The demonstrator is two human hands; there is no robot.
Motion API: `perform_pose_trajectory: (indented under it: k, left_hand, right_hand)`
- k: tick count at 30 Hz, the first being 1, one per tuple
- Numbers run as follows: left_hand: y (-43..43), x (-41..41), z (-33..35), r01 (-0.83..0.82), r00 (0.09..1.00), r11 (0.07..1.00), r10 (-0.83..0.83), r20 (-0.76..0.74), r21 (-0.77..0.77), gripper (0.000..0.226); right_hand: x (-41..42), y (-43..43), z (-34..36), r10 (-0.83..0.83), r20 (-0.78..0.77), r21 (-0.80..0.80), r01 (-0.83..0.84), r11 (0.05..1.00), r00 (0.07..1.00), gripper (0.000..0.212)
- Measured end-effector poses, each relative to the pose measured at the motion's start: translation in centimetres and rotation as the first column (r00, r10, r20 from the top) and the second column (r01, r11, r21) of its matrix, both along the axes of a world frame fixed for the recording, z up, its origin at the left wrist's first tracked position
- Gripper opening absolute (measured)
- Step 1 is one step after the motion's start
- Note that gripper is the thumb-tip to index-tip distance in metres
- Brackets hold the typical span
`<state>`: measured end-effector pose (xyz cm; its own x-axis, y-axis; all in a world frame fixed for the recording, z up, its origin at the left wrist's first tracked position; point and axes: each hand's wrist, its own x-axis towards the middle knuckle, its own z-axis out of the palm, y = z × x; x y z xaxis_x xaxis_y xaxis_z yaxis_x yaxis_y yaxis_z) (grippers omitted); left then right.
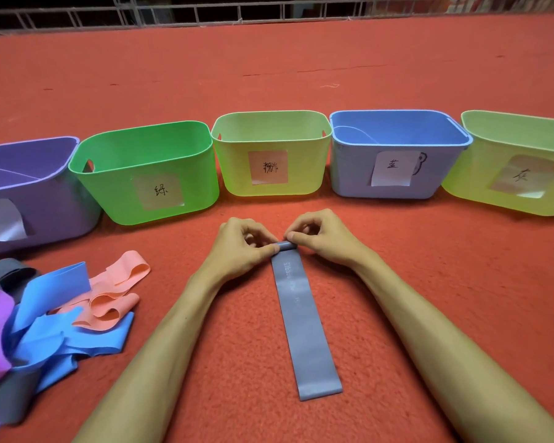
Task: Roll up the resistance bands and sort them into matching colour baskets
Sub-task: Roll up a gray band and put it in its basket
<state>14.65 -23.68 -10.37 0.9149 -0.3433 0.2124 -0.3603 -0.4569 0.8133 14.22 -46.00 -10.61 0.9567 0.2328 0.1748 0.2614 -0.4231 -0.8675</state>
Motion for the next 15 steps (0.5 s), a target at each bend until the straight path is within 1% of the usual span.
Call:
perform_pose_trajectory:
  k: [5, 8, 11, 15]
  left_hand:
    - [0.0, -0.14, 0.25, 0.019, 0.999, 1.0, -0.019, -0.029, 0.007, 0.018]
    - [0.15, -0.2, 0.38, 0.058, 0.997, 0.998, -0.056, -0.054, 0.023, 0.016]
    - [0.15, -0.17, 0.44, 0.08, 0.996, 0.997, -0.079, -0.041, 0.006, 0.007]
    - [0.03, -0.16, 0.26, 0.051, 0.999, 0.998, -0.051, -0.003, 0.046, 0.008]
  right_hand:
    - [-0.09, -0.32, 0.26, 0.028, -0.01, -0.055, -0.028, 0.998, 1.0, 0.007]
    - [-0.15, -0.43, 0.53, 0.065, -0.025, -0.07, -0.067, 0.995, 0.998, 0.008]
    - [-0.11, -0.57, 0.64, 0.091, -0.03, -0.074, -0.093, 0.993, 0.995, 0.008]
    - [-0.06, -0.74, 0.69, 0.097, -0.037, -0.102, -0.101, 0.99, 0.995, 0.004]
